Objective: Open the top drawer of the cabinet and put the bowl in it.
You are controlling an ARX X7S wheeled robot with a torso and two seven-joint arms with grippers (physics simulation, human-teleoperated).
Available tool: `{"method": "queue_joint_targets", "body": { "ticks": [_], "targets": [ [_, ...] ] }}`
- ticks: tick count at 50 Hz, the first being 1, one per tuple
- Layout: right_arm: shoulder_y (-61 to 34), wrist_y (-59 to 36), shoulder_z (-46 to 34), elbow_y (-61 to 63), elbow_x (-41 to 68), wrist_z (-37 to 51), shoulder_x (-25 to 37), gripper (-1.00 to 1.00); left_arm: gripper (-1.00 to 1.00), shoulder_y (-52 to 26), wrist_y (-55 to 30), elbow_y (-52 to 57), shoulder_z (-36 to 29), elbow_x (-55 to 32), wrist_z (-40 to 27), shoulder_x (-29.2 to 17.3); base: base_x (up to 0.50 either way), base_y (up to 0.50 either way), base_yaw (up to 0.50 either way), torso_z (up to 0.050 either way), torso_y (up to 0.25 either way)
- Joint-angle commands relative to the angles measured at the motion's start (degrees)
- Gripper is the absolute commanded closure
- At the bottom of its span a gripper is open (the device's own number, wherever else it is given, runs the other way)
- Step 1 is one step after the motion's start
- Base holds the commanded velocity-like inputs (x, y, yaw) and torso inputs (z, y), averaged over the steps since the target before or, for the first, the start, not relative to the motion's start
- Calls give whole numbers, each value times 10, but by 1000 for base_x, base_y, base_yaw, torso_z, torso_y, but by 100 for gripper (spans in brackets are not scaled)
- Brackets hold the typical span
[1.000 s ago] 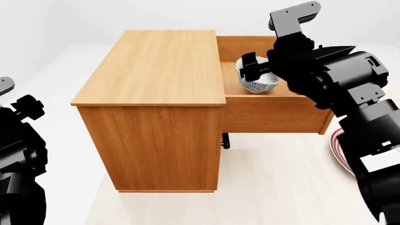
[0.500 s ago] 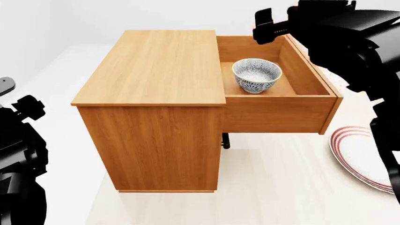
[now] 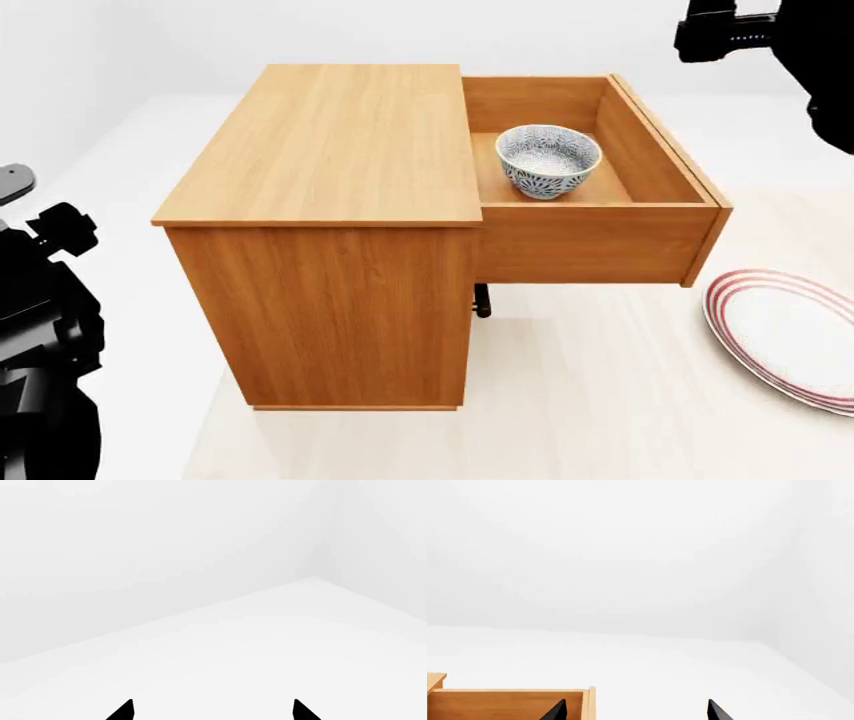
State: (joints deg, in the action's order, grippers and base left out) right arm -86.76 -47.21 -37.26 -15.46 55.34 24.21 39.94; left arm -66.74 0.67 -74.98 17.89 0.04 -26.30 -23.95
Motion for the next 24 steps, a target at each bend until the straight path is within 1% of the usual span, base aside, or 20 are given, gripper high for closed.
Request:
{"method": "queue_joint_targets", "body": {
  "ticks": [1,10,15,20,24],
  "targets": [
    [98,40,68,75,40,70,88,-100,-100,2,1,0,-1,0,-1,0,0,0,0,0,0],
    [243,106,143,198,109,126,168,-100,-100,2,1,0,-2,0,-2,-1,0,0,0,0,0],
    [327,151,175,248,131,143,205,-100,-100,4,1,0,-2,0,-2,-1,0,0,0,0,0],
    [413,200,197,281,141,149,231,-100,-100,4,1,0,-2,0,-2,1,0,0,0,0,0],
    [461,229,205,287,139,145,238,-100,-100,5,2,0,-3,0,-2,1,0,0,0,0,0]
  ]
}}
